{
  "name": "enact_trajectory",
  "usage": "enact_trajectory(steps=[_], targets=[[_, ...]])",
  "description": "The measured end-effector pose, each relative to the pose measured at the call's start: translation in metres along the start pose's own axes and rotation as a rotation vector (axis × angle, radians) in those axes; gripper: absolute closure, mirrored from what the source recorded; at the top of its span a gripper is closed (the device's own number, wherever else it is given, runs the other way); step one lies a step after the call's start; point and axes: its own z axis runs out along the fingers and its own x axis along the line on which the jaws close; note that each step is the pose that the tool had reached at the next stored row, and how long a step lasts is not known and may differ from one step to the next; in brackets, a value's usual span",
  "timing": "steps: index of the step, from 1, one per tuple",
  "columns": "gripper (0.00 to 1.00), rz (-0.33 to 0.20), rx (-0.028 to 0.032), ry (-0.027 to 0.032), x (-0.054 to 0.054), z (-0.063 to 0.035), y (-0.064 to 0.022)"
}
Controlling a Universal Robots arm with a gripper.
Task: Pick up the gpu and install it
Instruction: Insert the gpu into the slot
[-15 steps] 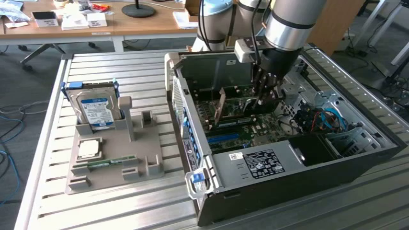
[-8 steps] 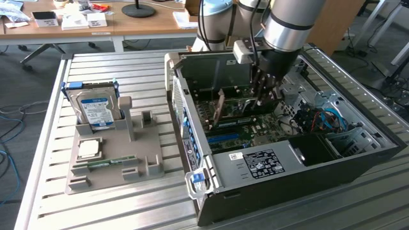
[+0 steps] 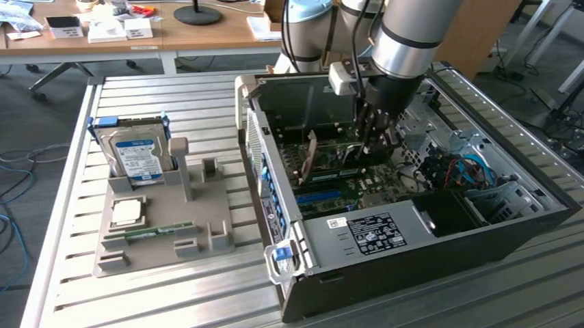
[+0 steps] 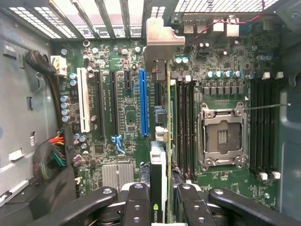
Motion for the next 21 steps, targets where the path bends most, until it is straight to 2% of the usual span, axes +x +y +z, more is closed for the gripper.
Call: enact_trajectory(steps=[21], targets=[[0.73,0.000,0.0000,-0.0003,0.0077,0.0049,0.0037]])
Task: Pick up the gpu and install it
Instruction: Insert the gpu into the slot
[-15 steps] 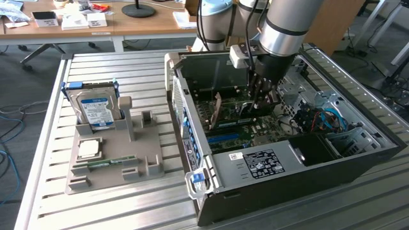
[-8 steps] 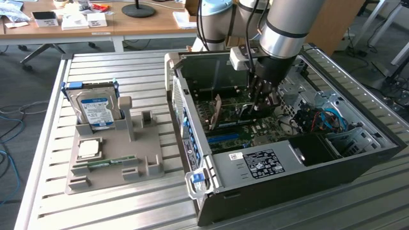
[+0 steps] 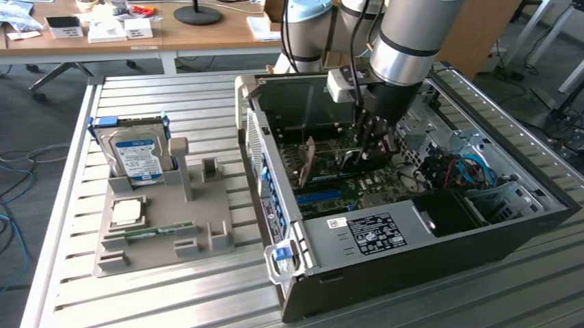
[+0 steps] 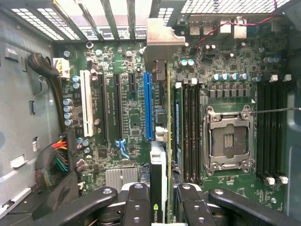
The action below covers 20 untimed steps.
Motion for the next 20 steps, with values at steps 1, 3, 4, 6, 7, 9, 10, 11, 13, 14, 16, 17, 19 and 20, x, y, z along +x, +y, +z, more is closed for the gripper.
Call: enact_trajectory(steps=[1,3,4,6,7,9,10,11,13,14,16,17,19,20], targets=[[0.73,0.000,0.0001,-0.0002,0.000,0.0003,0.0006],[0.73,0.000,-0.0001,0.0000,0.000,0.0008,0.0030],[0.73,0.000,-0.0001,0.0001,0.001,0.0011,0.0045],[0.73,0.000,-0.0001,0.0001,0.001,0.0014,0.0069],[0.73,0.000,0.0000,-0.0002,0.001,0.0016,0.0079],[0.73,0.000,0.0000,-0.0002,0.001,0.0027,0.0095],[0.73,0.000,-0.0001,0.0000,0.001,0.0036,0.0102],[0.73,0.000,0.0000,0.0000,0.001,0.0046,0.0108],[0.73,0.000,-0.0001,0.0000,0.002,0.0069,0.0122],[0.73,0.000,0.0000,-0.0001,0.002,0.0080,0.0128],[0.73,0.000,-0.0001,0.0001,0.002,0.0085,0.0130],[0.73,0.000,-0.0001,0.0001,0.002,0.0085,0.0130],[0.73,0.000,-0.0001,0.0001,0.002,0.0085,0.0130],[0.73,0.000,0.0000,0.0001,0.002,0.0085,0.0133]])
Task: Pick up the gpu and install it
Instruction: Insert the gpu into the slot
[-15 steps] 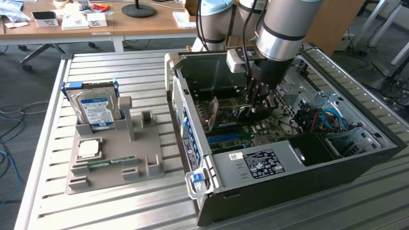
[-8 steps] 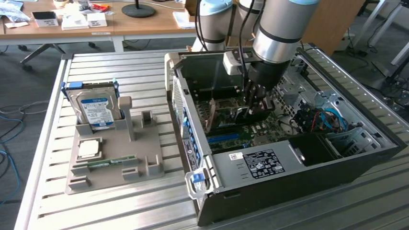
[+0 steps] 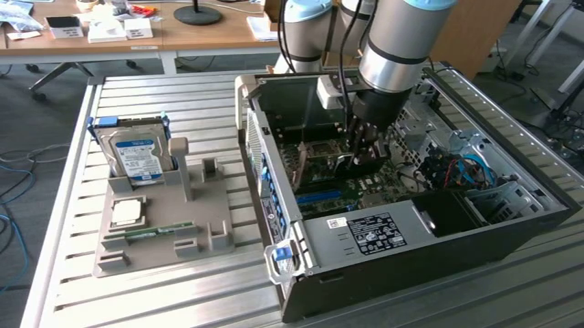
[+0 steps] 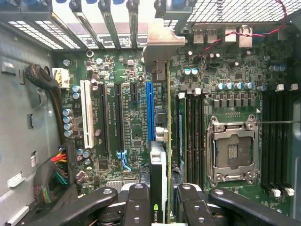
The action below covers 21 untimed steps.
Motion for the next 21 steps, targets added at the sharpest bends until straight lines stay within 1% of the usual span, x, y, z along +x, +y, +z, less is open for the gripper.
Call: enact_trajectory(steps=[7,13,19,21], targets=[[0.73,0.000,0.0000,0.0000,0.0005,0.0001,0.0090],[0.73,0.000,0.0000,-0.0001,0.0028,0.0001,0.0092],[0.73,0.000,0.0000,-0.0001,0.0032,0.0051,0.0099],[0.73,0.000,-0.0002,0.0002,0.0033,0.0054,0.0101]])
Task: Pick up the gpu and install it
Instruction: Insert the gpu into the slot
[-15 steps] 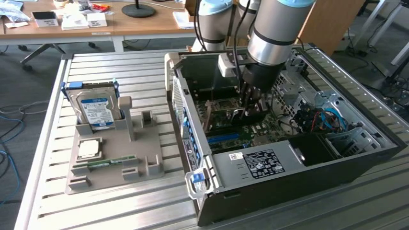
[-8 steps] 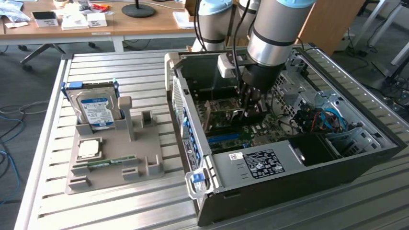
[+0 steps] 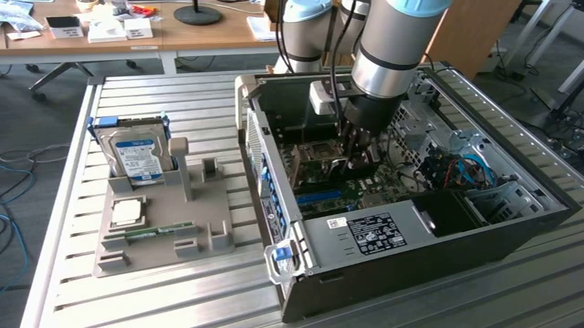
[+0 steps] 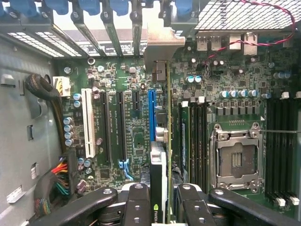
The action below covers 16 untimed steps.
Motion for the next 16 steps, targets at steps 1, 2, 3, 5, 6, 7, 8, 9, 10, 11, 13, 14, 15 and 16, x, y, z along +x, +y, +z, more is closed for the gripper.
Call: enact_trajectory(steps=[1,2,3,5,6,7,8,9,10,11,13,14,15,16], targets=[[0.73,0.000,0.0000,0.0001,0.0000,0.0000,0.0000],[0.73,0.000,0.0001,-0.0002,0.0000,0.0003,0.0003],[0.73,0.000,0.0002,-0.0003,0.0001,0.0005,0.0010],[0.73,0.000,0.0002,-0.0003,0.0002,0.0009,0.0023],[0.73,0.000,0.0003,-0.0005,0.0002,0.0016,0.0030],[0.73,0.000,0.0003,-0.0006,0.0003,0.0025,0.0034],[0.73,0.000,0.0002,-0.0004,0.0004,0.0033,0.0038],[0.73,0.000,0.0002,-0.0003,0.0005,0.0042,0.0042],[0.73,0.000,0.0002,-0.0004,0.0006,0.0051,0.0047],[0.73,0.000,0.0002,-0.0003,0.0007,0.0061,0.0053],[0.73,0.000,0.0002,-0.0003,0.0009,0.0079,0.0063],[0.73,0.000,0.0001,-0.0002,0.0010,0.0082,0.0064],[0.73,0.000,0.0000,-0.0001,0.0010,0.0082,0.0064],[0.73,0.000,0.0001,-0.0001,0.0010,0.0082,0.0064]])
